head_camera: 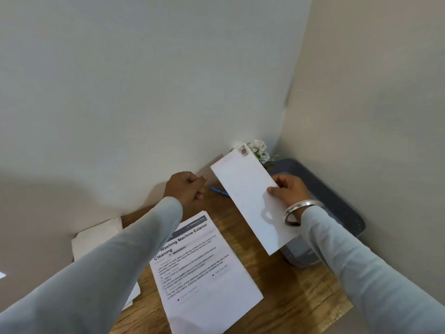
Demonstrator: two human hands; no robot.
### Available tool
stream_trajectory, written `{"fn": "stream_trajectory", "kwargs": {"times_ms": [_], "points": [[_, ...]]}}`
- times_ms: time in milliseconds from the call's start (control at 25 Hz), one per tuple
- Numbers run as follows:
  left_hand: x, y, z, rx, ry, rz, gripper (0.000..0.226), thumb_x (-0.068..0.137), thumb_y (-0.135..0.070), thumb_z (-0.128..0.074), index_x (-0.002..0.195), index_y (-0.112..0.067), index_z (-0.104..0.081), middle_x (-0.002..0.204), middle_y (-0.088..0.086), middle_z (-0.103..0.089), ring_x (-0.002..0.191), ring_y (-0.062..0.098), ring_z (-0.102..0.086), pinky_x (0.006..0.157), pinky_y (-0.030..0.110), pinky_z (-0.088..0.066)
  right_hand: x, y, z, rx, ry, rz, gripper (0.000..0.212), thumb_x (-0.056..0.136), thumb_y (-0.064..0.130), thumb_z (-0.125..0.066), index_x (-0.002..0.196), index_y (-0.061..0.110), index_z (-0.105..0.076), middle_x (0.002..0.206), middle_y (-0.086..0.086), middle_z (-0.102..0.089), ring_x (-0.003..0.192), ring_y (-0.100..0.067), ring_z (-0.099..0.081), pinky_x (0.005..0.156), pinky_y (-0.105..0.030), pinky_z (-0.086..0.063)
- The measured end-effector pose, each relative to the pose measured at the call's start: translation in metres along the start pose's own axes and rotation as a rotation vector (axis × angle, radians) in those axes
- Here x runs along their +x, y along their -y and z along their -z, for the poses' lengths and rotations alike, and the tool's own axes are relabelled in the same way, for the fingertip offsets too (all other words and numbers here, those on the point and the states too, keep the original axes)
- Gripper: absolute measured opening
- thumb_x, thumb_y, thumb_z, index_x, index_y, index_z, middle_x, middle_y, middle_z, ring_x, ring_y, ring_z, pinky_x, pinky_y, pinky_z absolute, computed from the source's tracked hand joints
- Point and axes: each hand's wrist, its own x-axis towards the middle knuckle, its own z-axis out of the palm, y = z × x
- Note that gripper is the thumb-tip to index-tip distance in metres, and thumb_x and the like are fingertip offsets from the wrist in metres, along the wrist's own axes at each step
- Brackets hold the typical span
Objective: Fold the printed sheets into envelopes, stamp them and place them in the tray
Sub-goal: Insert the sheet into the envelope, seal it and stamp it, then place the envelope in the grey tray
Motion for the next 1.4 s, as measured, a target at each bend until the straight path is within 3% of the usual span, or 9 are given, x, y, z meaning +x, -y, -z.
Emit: {"fn": "stream_trajectory", "kwargs": {"times_ms": [160, 320, 600, 760, 880, 1040, 1160, 1280, 1400], "points": [[-0.001, -0.007, -0.037, 0.090, 0.186, -0.085, 0.020, 0.089, -0.029, -0.073, 0.088, -0.009, -0.070, 0.075, 0.002, -0.075, 0.066, 0.015, -0.070, 0.069, 0.032, -0.059, 0.021, -0.023, 0.042, 0.006, -0.202, -0.030, 0.025, 0.088, 0.002, -0.066, 0.109, 0.015, -0.070, 0.105, -0.006, -0.072, 0.094, -0.029, -0.068, 0.085, -0.039, -0.055], [-0.007, -0.003, -0.064, 0.196, 0.296, -0.138, 0.011, 0.090, -0.028, -0.072, 0.091, -0.017, -0.072, 0.080, -0.001, -0.076, 0.071, 0.011, -0.072, 0.070, 0.028, -0.058, 0.031, -0.049, 0.059, -0.117, -0.278, -0.102, 0.031, 0.089, -0.002, -0.059, 0.116, 0.013, -0.067, 0.107, -0.006, -0.067, 0.095, -0.027, -0.063, 0.081, -0.031, -0.046], [-0.015, 0.015, -0.072, 0.270, 0.412, -0.145, 0.006, 0.091, -0.022, -0.069, 0.090, -0.016, -0.071, 0.081, -0.001, -0.076, 0.073, 0.012, -0.073, 0.078, 0.035, -0.061, 0.042, -0.092, 0.029, -0.342, -0.152, -0.194, 0.032, 0.086, -0.002, -0.052, 0.105, 0.019, -0.067, 0.107, -0.008, -0.069, 0.091, -0.026, -0.062, 0.081, -0.029, -0.049], [-0.012, 0.021, -0.065, 0.337, 0.418, -0.154, 0.006, 0.092, -0.023, -0.068, 0.090, -0.018, -0.070, 0.080, -0.004, -0.076, 0.070, 0.010, -0.073, 0.077, 0.036, -0.060, 0.049, -0.099, 0.019, -0.612, -0.038, -0.188, 0.039, 0.087, 0.006, -0.051, 0.120, 0.021, -0.067, 0.122, -0.010, -0.062, 0.102, -0.035, -0.064, 0.089, -0.037, -0.054], [-0.012, 0.025, -0.061, 0.337, 0.421, -0.155, 0.005, 0.092, -0.023, -0.069, 0.088, -0.019, -0.070, 0.080, -0.005, -0.076, 0.071, 0.011, -0.073, 0.077, 0.037, -0.060, 0.048, -0.101, 0.015, -0.861, 0.069, -0.195, 0.044, 0.090, 0.015, -0.052, 0.133, 0.026, -0.057, 0.132, -0.011, -0.053, 0.119, -0.039, -0.056, 0.099, -0.047, -0.051], [-0.013, 0.029, -0.052, 0.321, 0.419, -0.139, 0.006, 0.092, -0.025, -0.069, 0.089, -0.020, -0.070, 0.082, -0.004, -0.076, 0.073, 0.012, -0.073, 0.076, 0.034, -0.059, 0.043, -0.100, 0.012, -0.926, 0.141, -0.210, 0.048, 0.091, 0.021, -0.052, 0.138, 0.025, -0.051, 0.134, -0.008, -0.056, 0.123, -0.036, -0.053, 0.101, -0.049, -0.049], [-0.012, 0.031, -0.040, 0.324, 0.396, -0.117, 0.007, 0.092, -0.026, -0.068, 0.090, -0.020, -0.070, 0.083, -0.002, -0.076, 0.076, 0.014, -0.073, 0.073, 0.029, -0.057, 0.041, -0.080, 0.010, -0.895, 0.115, -0.133, 0.046, 0.092, 0.022, -0.052, 0.138, 0.023, -0.050, 0.137, -0.010, -0.054, 0.123, -0.036, -0.054, 0.101, -0.046, -0.049], [-0.015, 0.039, -0.017, 0.271, 0.351, -0.060, 0.004, 0.090, -0.024, -0.071, 0.089, -0.020, -0.072, 0.082, -0.001, -0.076, 0.079, 0.018, -0.073, 0.077, 0.033, -0.058, 0.034, -0.044, -0.010, -0.810, 0.060, 0.066, 0.045, 0.096, 0.024, -0.057, 0.140, 0.024, -0.051, 0.146, -0.007, -0.050, 0.130, -0.032, -0.051, 0.106, -0.043, -0.045], [-0.022, 0.056, 0.012, 0.274, 0.264, -0.011, 0.001, 0.088, -0.024, -0.073, 0.087, -0.023, -0.074, 0.082, 0.000, -0.076, 0.083, 0.021, -0.072, 0.074, 0.031, -0.059, 0.020, -0.010, -0.045, -0.709, 0.154, 0.234, 0.043, 0.096, 0.025, -0.060, 0.138, 0.022, -0.053, 0.141, -0.007, -0.054, 0.127, -0.030, -0.053, 0.106, -0.042, -0.044]]}}
